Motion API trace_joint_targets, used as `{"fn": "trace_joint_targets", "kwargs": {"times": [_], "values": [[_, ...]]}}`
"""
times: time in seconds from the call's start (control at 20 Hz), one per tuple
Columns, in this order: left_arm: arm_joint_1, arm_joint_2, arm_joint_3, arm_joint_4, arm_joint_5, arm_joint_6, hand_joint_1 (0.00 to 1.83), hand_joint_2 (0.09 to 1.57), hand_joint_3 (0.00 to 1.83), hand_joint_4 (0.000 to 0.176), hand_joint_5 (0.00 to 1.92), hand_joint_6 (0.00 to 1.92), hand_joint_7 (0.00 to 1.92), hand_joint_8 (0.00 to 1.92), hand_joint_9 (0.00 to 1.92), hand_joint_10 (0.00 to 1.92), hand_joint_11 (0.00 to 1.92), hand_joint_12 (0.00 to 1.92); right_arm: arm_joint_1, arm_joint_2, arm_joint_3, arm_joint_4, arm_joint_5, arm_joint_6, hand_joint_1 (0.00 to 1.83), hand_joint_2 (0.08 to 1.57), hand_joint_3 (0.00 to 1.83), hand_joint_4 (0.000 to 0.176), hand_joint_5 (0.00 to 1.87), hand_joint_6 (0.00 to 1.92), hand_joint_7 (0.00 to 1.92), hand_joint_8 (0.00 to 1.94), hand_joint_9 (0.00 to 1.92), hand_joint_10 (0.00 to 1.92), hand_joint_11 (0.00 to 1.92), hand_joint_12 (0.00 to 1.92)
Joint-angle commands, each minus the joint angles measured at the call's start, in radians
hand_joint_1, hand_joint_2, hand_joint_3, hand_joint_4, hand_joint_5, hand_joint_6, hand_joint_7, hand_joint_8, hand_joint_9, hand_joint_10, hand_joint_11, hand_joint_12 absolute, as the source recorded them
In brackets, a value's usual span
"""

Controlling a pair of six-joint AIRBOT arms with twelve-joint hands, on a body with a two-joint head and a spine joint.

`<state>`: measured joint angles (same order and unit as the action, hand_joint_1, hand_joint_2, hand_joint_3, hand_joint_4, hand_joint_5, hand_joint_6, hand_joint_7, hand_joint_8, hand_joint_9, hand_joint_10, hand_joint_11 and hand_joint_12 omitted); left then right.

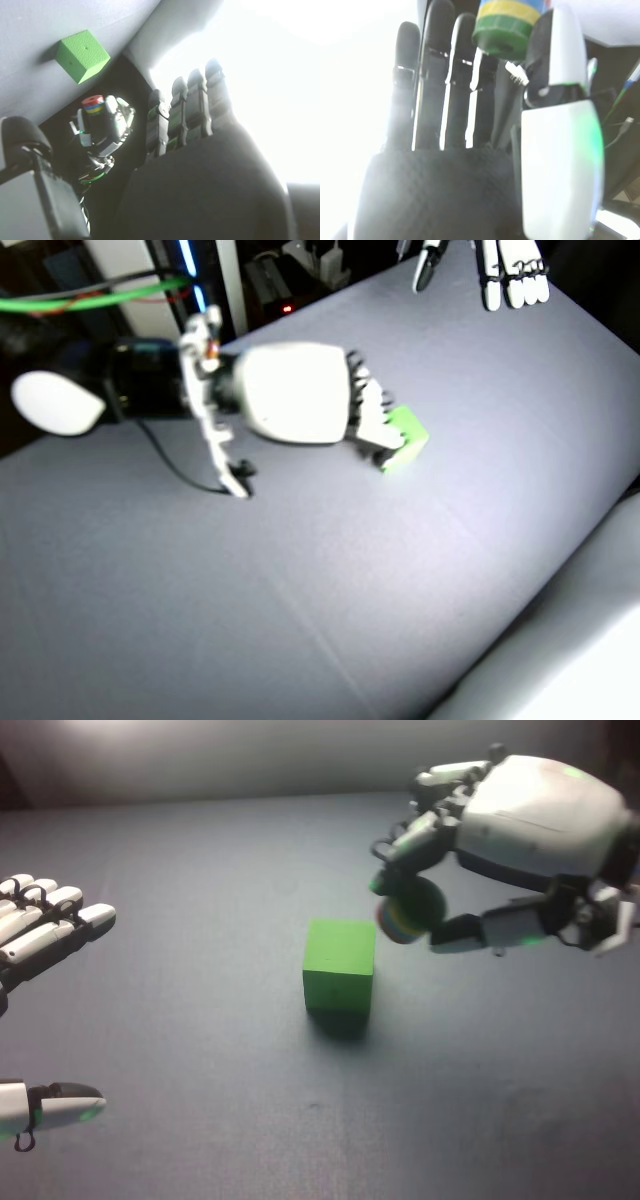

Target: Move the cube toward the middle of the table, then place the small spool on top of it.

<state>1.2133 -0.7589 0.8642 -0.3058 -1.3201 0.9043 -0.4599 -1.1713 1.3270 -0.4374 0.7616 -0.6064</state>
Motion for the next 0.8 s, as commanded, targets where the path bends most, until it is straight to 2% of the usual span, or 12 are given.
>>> {"fn": "trace_joint_targets", "kwargs": {"times": [0.0,0.1,0.15,0.25,0.3,0.35,0.4,0.45,0.5,0.6,0.7,0.75], "values": [[-0.004,-0.007,0.006,-0.003,-0.115,-0.004,0.70,0.88,0.00,0.081,0.18,0.00,0.13,0.01,0.08,0.01,0.06,0.08,0.027,-0.011,0.009,0.028,0.106,-0.003,1.36,1.05,0.00,0.000,1.04,0.86,1.22,0.52,1.06,0.80,0.76,1.00],[-0.004,-0.009,0.008,-0.002,-0.115,-0.007,0.69,0.88,0.00,0.097,0.17,0.00,0.13,0.00,0.07,0.01,0.04,0.07,0.060,-0.046,0.028,0.016,0.085,-0.007,1.39,1.03,0.00,0.000,1.11,0.76,1.28,0.41,1.05,0.94,0.78,1.00],[-0.004,-0.011,0.010,-0.002,-0.113,-0.008,0.67,0.88,0.00,0.115,0.16,0.00,0.12,0.00,0.06,0.00,0.04,0.07,0.070,-0.060,0.037,0.012,0.076,-0.009,1.28,1.03,0.01,0.003,1.16,0.71,1.22,0.54,1.00,0.63,0.64,1.14],[-0.004,-0.014,0.012,-0.002,-0.111,-0.010,0.71,0.89,0.00,0.092,0.16,0.00,0.10,0.00,0.04,0.00,0.02,0.07,0.092,-0.084,0.052,-0.016,0.041,-0.009,1.26,1.08,0.00,0.000,1.14,0.85,0.96,0.85,0.79,0.19,0.07,1.13],[-0.004,-0.014,0.012,-0.002,-0.112,-0.011,0.71,0.89,0.00,0.092,0.16,0.00,0.10,0.00,0.04,0.00,0.02,0.07,0.095,-0.088,0.054,-0.024,0.033,-0.010,1.26,1.08,0.00,0.000,1.14,0.85,0.96,0.85,0.79,0.19,0.07,1.13],[-0.004,-0.014,0.012,-0.002,-0.113,-0.011,0.69,0.88,0.00,0.111,0.16,0.00,0.10,0.00,0.04,0.00,0.02,0.07,0.097,-0.094,0.055,-0.034,0.023,-0.010,1.21,1.05,0.00,0.000,1.16,0.70,0.91,0.35,0.84,0.15,0.21,1.25],[-0.004,-0.014,0.012,-0.002,-0.114,-0.011,0.70,0.88,0.00,0.102,0.16,0.00,0.10,0.00,0.04,0.00,0.02,0.08,0.097,-0.094,0.055,-0.037,0.019,-0.010,1.20,1.04,0.00,0.000,1.16,0.67,0.91,0.12,0.80,0.09,0.18,1.33],[-0.004,-0.014,0.011,-0.003,-0.115,-0.013,0.71,0.88,0.00,0.100,0.16,0.00,0.09,0.00,0.03,0.00,0.01,0.08,0.097,-0.094,0.055,-0.037,0.012,-0.010,1.25,1.06,0.01,0.000,1.18,0.74,0.96,0.69,0.93,0.10,0.39,1.34],[-0.004,-0.014,0.011,-0.004,-0.116,-0.014,0.72,0.88,0.00,0.095,0.15,0.00,0.08,0.00,0.03,0.00,0.01,0.08,0.096,-0.094,0.055,-0.037,0.002,-0.010,1.25,1.05,0.00,0.000,1.22,0.56,1.04,0.86,1.12,0.21,0.62,1.39],[-0.004,-0.015,0.010,-0.005,-0.116,-0.014,0.70,0.87,0.00,0.094,0.15,0.00,0.09,0.00,0.03,0.00,0.01,0.08,0.096,-0.095,0.059,-0.037,-0.019,-0.010,1.29,1.00,0.00,0.000,1.19,0.51,1.36,0.45,1.33,0.23,0.84,1.26],[-0.004,-0.015,0.010,-0.006,-0.117,-0.015,0.72,0.88,0.00,0.060,0.17,0.01,0.11,0.01,0.05,0.01,0.03,0.10,0.096,-0.108,0.069,-0.037,-0.038,-0.010,1.27,1.00,0.00,0.007,1.25,0.46,1.31,0.49,1.26,0.14,0.73,1.19],[-0.004,-0.015,0.010,-0.007,-0.117,-0.016,0.68,0.88,0.00,0.059,0.16,0.00,0.11,0.01,0.06,0.01,0.05,0.11,0.096,-0.114,0.074,-0.037,-0.042,-0.010,1.27,1.00,0.00,0.000,1.28,0.38,1.26,0.61,1.25,0.13,0.70,1.23]]}}
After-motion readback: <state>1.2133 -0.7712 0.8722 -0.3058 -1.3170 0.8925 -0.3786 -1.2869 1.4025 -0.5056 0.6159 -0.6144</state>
